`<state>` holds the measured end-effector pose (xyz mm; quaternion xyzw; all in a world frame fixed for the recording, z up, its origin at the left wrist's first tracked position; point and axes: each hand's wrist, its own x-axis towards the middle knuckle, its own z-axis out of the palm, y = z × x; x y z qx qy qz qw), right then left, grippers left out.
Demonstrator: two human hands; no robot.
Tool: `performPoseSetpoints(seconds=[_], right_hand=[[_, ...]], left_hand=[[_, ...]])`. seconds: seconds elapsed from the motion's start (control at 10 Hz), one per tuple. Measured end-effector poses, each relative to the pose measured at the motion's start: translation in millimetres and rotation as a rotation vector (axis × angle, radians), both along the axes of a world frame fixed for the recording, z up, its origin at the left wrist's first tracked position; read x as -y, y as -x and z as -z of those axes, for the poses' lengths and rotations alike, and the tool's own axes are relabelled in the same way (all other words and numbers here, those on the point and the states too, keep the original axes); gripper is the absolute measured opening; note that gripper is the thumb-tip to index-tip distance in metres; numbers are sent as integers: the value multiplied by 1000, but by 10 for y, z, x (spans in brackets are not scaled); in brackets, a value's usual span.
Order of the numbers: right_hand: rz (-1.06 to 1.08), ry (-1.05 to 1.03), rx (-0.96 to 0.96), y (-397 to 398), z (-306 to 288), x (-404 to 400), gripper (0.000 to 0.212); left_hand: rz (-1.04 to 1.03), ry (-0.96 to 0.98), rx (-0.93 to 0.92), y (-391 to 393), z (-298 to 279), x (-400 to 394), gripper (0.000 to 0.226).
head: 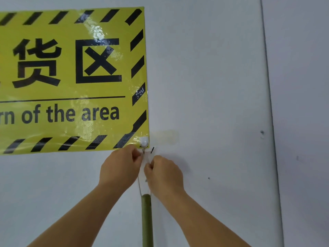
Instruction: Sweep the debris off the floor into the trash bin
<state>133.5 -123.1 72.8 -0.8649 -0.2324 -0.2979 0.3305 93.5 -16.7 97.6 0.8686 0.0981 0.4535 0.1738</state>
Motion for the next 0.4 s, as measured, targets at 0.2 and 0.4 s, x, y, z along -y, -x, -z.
performPoseSetpoints(seconds=[0.2,0.4], right_hand=[[-7,10,-137,190,-3,41,32],[-63,-253,-396,576,128,36,68]], left_hand=[[34,110,-145,153,123,-117,17],[167,359,-93,640,320,-403,43]])
